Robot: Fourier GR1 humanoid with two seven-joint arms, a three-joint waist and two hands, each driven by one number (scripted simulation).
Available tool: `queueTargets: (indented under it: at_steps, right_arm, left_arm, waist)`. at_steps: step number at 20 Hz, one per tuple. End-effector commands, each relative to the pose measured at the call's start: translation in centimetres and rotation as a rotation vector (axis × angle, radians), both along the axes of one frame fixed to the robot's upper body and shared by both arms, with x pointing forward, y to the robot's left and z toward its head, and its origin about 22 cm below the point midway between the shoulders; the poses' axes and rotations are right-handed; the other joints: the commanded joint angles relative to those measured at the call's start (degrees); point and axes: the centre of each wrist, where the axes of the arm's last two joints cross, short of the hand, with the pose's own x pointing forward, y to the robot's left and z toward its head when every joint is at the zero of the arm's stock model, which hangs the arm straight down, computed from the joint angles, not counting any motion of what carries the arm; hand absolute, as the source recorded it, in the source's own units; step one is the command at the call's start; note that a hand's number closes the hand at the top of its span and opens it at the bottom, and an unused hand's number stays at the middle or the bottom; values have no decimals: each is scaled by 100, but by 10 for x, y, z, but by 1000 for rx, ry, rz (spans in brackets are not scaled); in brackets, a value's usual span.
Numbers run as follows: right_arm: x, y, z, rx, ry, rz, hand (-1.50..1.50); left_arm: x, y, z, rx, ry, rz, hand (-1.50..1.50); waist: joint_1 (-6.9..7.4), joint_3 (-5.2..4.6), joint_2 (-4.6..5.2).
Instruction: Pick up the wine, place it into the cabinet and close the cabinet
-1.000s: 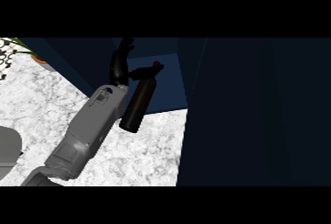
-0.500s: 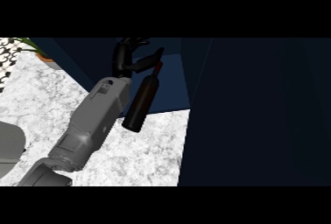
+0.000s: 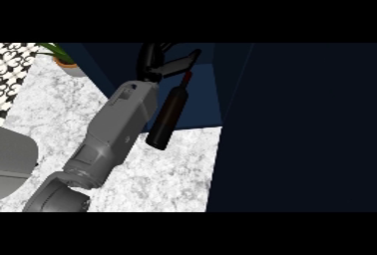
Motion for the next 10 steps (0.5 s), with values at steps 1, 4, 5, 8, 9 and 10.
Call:
queueTargets:
  at_steps: [1, 4, 5, 8, 9, 10]
  right_arm:
    - [-22, -8, 36, 93, 5, 35, -150]
    - [-36, -8, 42, 110, 30, 18, -150]
    - [-33, -10, 42, 108, 22, 10, -150]
    - [-33, -9, 37, 94, 25, 15, -150]
    - [-37, -10, 42, 96, 21, 7, -150]
    - [-35, -13, 47, 88, 28, 4, -150]
  left_arm:
    - [-7, -9, -14, -20, 0, -58, -150]
    - [-5, -13, -6, -26, 15, -70, -150]
    - [-2, -18, 4, -42, 10, -57, -150]
    - [-11, -10, -18, -46, 25, -74, -150]
    - [-4, -20, 5, -40, 21, -91, -150]
    - [-11, -10, -17, -44, 26, -69, -150]
  waist:
    - [99, 3, -27]
    - [185, 2, -110]
    - [106, 3, -96]
    - [253, 7, -135]
    - [249, 5, -147]
    - [267, 1, -125]
